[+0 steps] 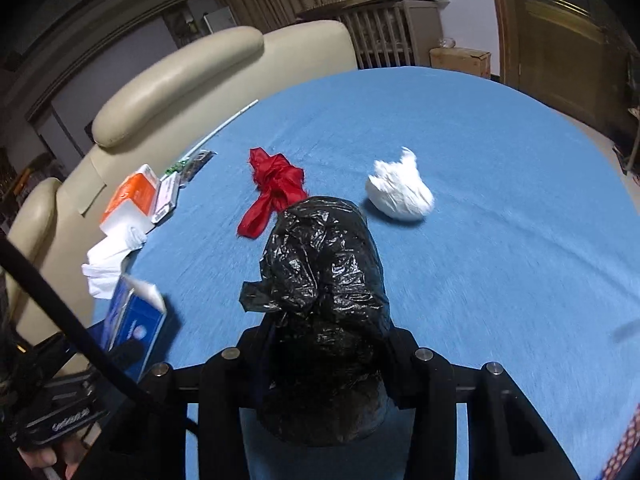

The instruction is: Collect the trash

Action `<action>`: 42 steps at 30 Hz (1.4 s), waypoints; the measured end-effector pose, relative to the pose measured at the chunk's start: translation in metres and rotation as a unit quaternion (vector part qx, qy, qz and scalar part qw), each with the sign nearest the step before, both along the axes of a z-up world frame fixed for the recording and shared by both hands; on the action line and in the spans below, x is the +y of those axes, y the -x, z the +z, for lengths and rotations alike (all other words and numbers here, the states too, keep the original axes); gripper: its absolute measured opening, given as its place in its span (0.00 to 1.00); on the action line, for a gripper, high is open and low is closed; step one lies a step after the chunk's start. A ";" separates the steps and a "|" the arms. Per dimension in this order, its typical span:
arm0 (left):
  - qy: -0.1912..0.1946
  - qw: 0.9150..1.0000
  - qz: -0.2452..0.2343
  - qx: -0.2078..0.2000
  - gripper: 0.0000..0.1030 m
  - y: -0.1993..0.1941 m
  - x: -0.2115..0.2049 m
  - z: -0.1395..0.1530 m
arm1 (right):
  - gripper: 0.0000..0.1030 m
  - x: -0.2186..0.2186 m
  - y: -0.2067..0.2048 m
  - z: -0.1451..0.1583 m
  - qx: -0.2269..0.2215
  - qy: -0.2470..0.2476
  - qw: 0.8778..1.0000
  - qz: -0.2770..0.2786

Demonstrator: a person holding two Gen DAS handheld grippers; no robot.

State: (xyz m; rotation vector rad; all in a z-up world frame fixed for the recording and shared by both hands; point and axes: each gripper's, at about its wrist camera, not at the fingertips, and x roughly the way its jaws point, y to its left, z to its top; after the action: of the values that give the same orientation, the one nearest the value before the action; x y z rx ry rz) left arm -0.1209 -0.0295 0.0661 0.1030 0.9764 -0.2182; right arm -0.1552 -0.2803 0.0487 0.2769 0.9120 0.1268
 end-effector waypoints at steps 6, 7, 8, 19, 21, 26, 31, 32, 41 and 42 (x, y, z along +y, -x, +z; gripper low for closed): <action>-0.010 1.000 -0.016 -0.007 0.63 0.012 -0.019 0.004 | 0.45 -0.013 0.053 0.005 -0.004 -0.025 0.999 -0.023; -0.011 1.000 -0.019 -0.007 0.63 0.013 -0.023 0.004 | 0.45 -0.016 0.060 0.005 -0.005 -0.029 0.999 -0.029; -0.012 1.000 -0.023 -0.006 0.63 0.014 -0.027 0.003 | 0.45 -0.019 0.068 0.007 -0.006 -0.032 0.999 -0.034; -0.023 0.998 -0.066 -0.006 0.62 0.034 -0.068 -0.002 | 0.45 -0.038 0.122 0.006 -0.010 -0.047 0.996 -0.079; -0.024 0.997 -0.068 -0.006 0.62 0.037 -0.070 -0.004 | 0.45 -0.039 0.123 0.007 -0.012 -0.046 0.995 -0.082; -0.026 0.997 -0.069 -0.006 0.62 0.041 -0.071 -0.007 | 0.45 -0.037 0.125 0.010 -0.018 -0.038 0.996 -0.084; -0.023 0.998 -0.066 -0.005 0.62 0.040 -0.070 -0.008 | 0.45 -0.034 0.126 0.012 -0.019 -0.033 0.996 -0.083; -0.022 0.998 -0.065 -0.005 0.62 0.039 -0.070 -0.008 | 0.45 -0.033 0.126 0.012 -0.019 -0.032 0.996 -0.083; -0.017 0.998 -0.061 -0.002 0.62 0.037 -0.066 -0.009 | 0.45 -0.030 0.126 0.015 -0.020 -0.025 0.996 -0.085; -0.017 0.998 -0.061 -0.002 0.62 0.037 -0.066 -0.009 | 0.45 -0.030 0.126 0.015 -0.020 -0.024 0.996 -0.085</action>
State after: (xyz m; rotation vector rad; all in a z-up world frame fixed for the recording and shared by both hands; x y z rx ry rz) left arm -0.1575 -0.0950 0.0570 0.1931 0.9703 -0.3130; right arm -0.2813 -0.3103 0.0640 0.3939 0.8433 -0.0023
